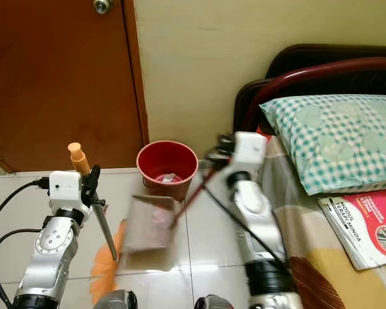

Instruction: Sweep floor

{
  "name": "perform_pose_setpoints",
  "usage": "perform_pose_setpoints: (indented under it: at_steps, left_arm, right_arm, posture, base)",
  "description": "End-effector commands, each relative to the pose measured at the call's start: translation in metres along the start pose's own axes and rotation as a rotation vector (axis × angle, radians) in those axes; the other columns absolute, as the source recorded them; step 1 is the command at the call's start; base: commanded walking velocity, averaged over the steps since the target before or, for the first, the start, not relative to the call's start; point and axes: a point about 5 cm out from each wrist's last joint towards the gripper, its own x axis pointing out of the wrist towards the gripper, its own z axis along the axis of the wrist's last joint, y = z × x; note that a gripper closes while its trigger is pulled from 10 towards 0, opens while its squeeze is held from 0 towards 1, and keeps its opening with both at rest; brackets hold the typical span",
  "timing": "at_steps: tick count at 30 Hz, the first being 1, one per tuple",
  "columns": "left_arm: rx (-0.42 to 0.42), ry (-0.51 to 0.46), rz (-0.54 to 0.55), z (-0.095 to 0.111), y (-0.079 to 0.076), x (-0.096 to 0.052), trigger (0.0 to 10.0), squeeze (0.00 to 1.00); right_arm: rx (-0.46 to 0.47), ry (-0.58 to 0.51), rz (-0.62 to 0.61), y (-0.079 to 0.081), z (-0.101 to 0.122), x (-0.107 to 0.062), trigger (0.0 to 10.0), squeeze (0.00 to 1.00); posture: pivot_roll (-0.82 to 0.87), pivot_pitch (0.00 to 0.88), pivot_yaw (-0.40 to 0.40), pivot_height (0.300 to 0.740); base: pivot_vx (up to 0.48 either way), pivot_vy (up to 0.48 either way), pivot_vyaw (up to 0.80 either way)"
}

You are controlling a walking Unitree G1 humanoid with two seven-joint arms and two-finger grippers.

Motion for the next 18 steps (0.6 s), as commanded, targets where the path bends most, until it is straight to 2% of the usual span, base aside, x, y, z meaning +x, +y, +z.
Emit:
perform_pose_setpoints:
  at_steps: [1,2,5,9,14,18]
  left_arm:
    - [0.017,0.027,-0.013,-0.003,-0.001,-0.003,10.0,0.0]
    - [0.04,0.013,-0.008,-0.001,-0.002,-0.003,10.0,0.0]
    - [0.058,0.007,-0.007,0.0,-0.003,-0.004,10.0,0.0]
    - [0.054,0.023,-0.024,-0.006,-0.011,-0.01,10.0,0.0]
    - [0.056,0.009,-0.032,-0.001,-0.013,-0.009,10.0,0.0]
    - [0.039,-0.004,-0.014,0.004,-0.011,-0.004,10.0,0.0]
  right_arm:
    - [-0.05,-0.015,-0.039,-0.014,0.003,-0.002,10.0,0.0]
    - [-0.07,-0.015,-0.059,-0.021,0.002,-0.004,10.0,0.0]
    - [-0.089,-0.006,-0.079,-0.026,-0.001,-0.006,10.0,0.0]
    - [-0.115,0.064,-0.155,-0.038,-0.023,-0.018,10.0,0.0]
    - [-0.115,0.077,-0.162,-0.035,-0.028,-0.017,10.0,0.0]
    - [-0.11,0.052,-0.176,-0.032,-0.022,-0.005,10.0,0.0]
  posture:
    - [0.04,0.081,-0.046,0.74]
    - [0.04,0.081,-0.046,0.74]
    - [0.04,0.077,-0.05,0.74]
    - [0.04,0.066,-0.061,0.74]
    - [0.05,0.074,-0.053,0.74]
    - [0.05,0.086,-0.044,0.74]
  base:
    - [0.0,0.0,0.52]
    - [0.0,0.0,0.78]
    - [0.0,0.0,0.78]
    - [0.0,0.0,0.79]
    - [0.0,0.0,0.8]
    - [0.0,0.0,0.8]
